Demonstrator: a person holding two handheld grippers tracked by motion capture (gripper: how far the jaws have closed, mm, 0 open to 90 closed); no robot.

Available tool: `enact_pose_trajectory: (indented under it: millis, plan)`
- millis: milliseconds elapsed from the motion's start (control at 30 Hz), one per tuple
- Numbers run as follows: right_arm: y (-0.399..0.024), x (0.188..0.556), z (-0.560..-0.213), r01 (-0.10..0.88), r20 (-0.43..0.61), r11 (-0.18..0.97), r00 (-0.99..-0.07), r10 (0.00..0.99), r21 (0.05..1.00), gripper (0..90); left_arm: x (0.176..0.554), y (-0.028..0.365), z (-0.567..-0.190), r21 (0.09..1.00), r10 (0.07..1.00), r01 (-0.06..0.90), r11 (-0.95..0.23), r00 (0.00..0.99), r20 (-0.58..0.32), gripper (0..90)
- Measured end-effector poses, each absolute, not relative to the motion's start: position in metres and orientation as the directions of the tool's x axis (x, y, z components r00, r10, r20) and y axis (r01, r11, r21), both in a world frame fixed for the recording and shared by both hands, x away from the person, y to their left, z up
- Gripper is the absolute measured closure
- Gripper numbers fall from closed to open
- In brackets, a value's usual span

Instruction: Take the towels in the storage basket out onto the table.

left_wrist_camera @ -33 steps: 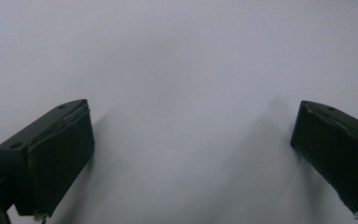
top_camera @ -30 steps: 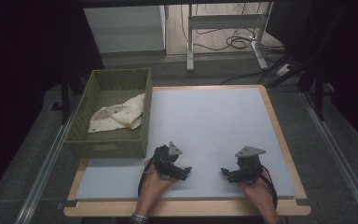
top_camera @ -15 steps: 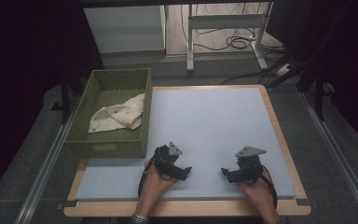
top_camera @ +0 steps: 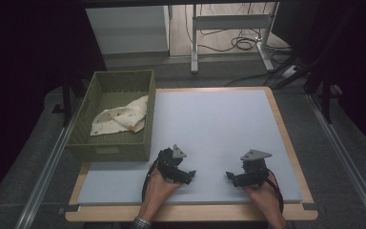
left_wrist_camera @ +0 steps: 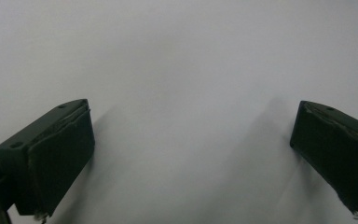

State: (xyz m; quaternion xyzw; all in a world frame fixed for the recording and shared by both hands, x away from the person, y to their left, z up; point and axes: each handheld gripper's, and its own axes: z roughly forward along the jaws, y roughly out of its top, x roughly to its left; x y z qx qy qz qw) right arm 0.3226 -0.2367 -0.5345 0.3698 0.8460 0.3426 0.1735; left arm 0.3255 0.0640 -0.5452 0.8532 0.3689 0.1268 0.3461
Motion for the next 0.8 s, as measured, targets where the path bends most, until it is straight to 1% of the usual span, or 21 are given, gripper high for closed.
enact_pose_trajectory:
  millis: [100, 167, 233, 267, 400, 567, 800]
  plan:
    - [-0.237, 0.323, -0.534, 0.507, -0.041, 0.492, -0.666, 0.745, 0.708, 5.8, 0.332, 0.061, -0.54, 0.653, 0.71, 0.559, -0.51, 0.703, -0.047, 2.6]
    - [-0.237, 0.323, -0.534, 0.506, -0.042, 0.493, -0.666, 0.744, 0.708, 5.8, 0.333, 0.06, -0.538, 0.651, 0.709, 0.56, -0.513, 0.704, -0.048, 2.6]
    - [-0.237, 0.323, -0.534, 0.506, -0.042, 0.493, -0.666, 0.744, 0.708, 5.8, 0.335, 0.057, -0.534, 0.646, 0.707, 0.552, -0.527, 0.707, -0.028, 2.6]
    - [-0.237, 0.323, -0.534, 0.506, -0.042, 0.493, -0.666, 0.744, 0.708, 5.7, 0.337, 0.056, -0.53, 0.648, 0.702, 0.552, -0.525, 0.711, -0.038, 2.6]
    - [-0.237, 0.322, -0.534, 0.506, -0.042, 0.493, -0.666, 0.744, 0.708, 5.8, 0.342, 0.054, -0.524, 0.642, 0.701, 0.552, -0.531, 0.712, -0.032, 2.5]
    - [-0.237, 0.322, -0.534, 0.507, -0.041, 0.492, -0.666, 0.745, 0.708, 5.7, 0.35, 0.054, -0.516, 0.644, 0.693, 0.567, -0.514, 0.716, -0.077, 2.5]
    - [-0.237, 0.322, -0.534, 0.507, -0.041, 0.492, -0.666, 0.745, 0.707, 5.8, 0.361, 0.054, -0.501, 0.638, 0.687, 0.566, -0.522, 0.722, -0.079, 2.5]
